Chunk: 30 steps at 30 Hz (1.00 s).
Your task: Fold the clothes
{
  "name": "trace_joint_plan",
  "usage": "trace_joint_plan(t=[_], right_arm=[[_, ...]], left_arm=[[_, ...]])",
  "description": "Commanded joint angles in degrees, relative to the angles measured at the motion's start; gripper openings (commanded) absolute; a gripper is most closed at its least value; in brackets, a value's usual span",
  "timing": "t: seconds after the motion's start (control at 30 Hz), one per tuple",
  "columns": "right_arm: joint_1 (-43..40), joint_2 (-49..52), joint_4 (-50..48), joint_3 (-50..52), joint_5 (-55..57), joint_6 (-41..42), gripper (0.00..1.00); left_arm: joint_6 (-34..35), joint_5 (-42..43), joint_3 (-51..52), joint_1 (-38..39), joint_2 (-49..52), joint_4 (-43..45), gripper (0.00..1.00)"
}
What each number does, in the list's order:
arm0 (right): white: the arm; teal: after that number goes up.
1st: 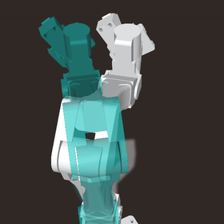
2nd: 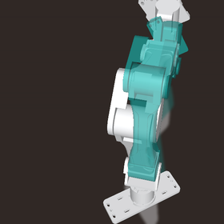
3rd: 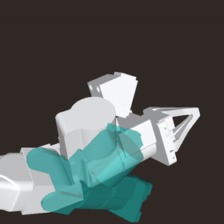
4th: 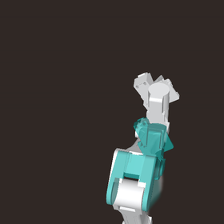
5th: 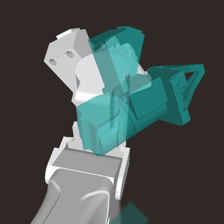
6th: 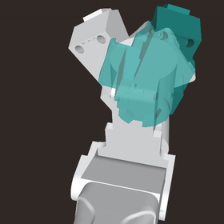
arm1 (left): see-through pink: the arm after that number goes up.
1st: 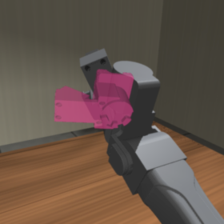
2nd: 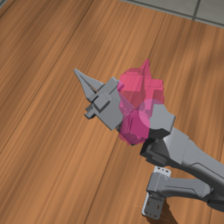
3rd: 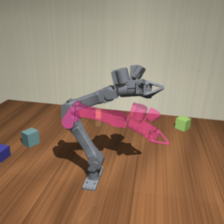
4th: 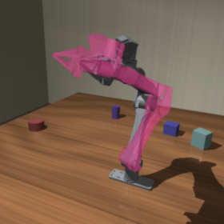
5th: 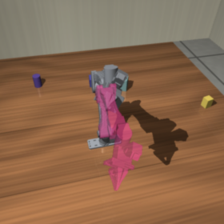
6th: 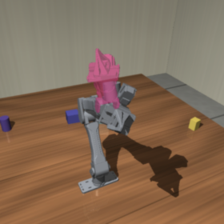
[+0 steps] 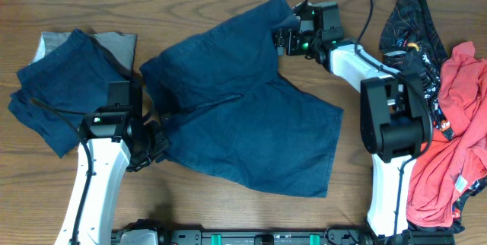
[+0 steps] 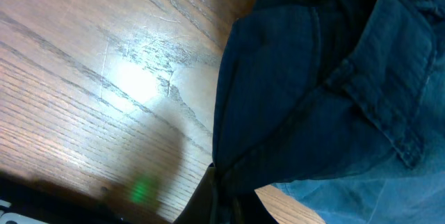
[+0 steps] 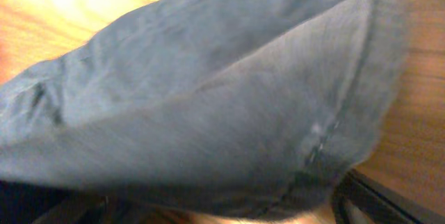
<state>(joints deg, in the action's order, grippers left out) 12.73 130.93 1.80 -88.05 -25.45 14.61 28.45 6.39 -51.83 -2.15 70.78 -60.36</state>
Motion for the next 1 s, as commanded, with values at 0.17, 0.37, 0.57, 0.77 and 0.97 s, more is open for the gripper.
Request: trace_joint_plan(t=[0.17, 0.37, 0.57, 0.77, 0.97], right_arm=[[2.3, 3.8, -6.2, -0.2, -6.5, -1.2, 0.93], [3.1, 3.8, -10.1, -0.2, -9.6, -0.9, 0.52], [2.3, 3.5, -8.5, -0.2, -10.2, 0.1, 0.01], [-1.8, -0.3, 1.1, -0.2, -7.9, 0.7, 0.01], [-8.0, -8.3, 18.9, -0.2, 8.5, -2.0, 0.01]], left_arm=[[-0.4, -1.1, 0.3, -0.3, 0.1, -0.2, 0.06], [-0.4, -1.1, 0.3, -0.3, 0.1, -0.2, 0.06], [-0.4, -1.1, 0.3, -0.3, 0.1, -0.2, 0.06], [-0.4, -1.1, 0.3, -0.3, 0.1, -0.2, 0.06], [-0.4, -1.1, 0.3, -0.3, 0.1, 0.5, 0.06]])
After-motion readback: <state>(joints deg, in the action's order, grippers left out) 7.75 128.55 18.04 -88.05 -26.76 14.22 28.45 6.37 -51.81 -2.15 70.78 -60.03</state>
